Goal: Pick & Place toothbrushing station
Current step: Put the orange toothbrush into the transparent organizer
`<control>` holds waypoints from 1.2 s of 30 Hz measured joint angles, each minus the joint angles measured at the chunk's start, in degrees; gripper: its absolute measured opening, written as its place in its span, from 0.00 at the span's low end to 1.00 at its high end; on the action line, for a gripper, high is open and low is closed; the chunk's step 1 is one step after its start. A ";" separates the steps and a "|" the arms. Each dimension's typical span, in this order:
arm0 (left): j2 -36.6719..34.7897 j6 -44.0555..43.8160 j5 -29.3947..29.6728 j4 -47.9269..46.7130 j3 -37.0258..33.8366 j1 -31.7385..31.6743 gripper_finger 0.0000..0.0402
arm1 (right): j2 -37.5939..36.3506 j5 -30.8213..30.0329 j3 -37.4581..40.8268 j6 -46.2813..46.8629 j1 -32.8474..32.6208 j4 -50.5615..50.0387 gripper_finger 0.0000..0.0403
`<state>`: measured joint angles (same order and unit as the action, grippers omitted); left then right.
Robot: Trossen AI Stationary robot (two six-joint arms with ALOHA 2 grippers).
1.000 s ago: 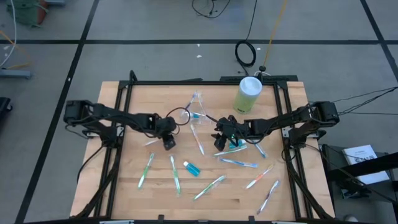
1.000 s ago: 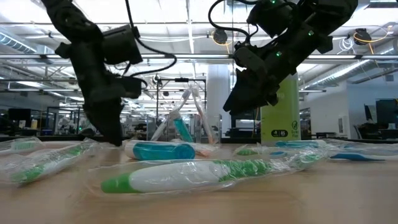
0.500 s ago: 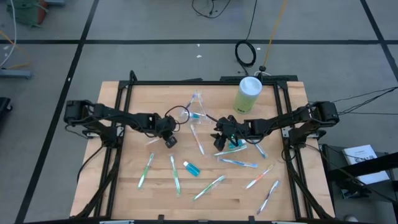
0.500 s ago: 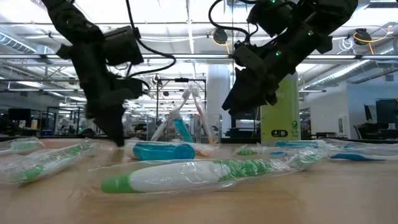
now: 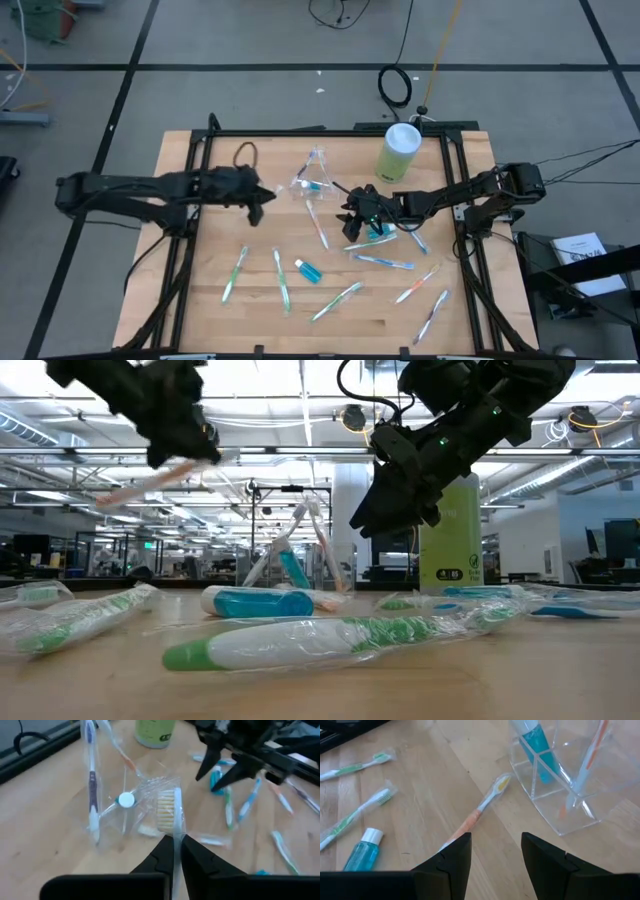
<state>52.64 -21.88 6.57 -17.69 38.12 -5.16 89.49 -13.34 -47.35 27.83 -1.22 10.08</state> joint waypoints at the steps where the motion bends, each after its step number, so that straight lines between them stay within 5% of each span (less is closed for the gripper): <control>1: -1.86 0.48 0.01 -1.31 -0.09 0.03 0.06 | 0.00 0.02 0.00 -0.02 -0.01 -0.01 0.41; 12: -12.07 3.24 4.27 0.25 -0.08 -0.01 0.05 | 0.00 0.00 -0.02 -0.02 0.00 2.65 0.41; 21: -11.40 6.69 4.40 10.46 -0.08 -0.01 0.03 | 0.00 0.02 -0.02 0.00 0.00 3.05 0.41; 36: -7.50 6.77 4.41 12.51 0.00 -0.01 0.04 | 0.00 0.00 -0.02 0.00 -0.02 4.00 0.41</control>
<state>45.14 -15.11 10.98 -5.18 38.13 -5.17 89.49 -13.34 -47.37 27.83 -1.23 14.09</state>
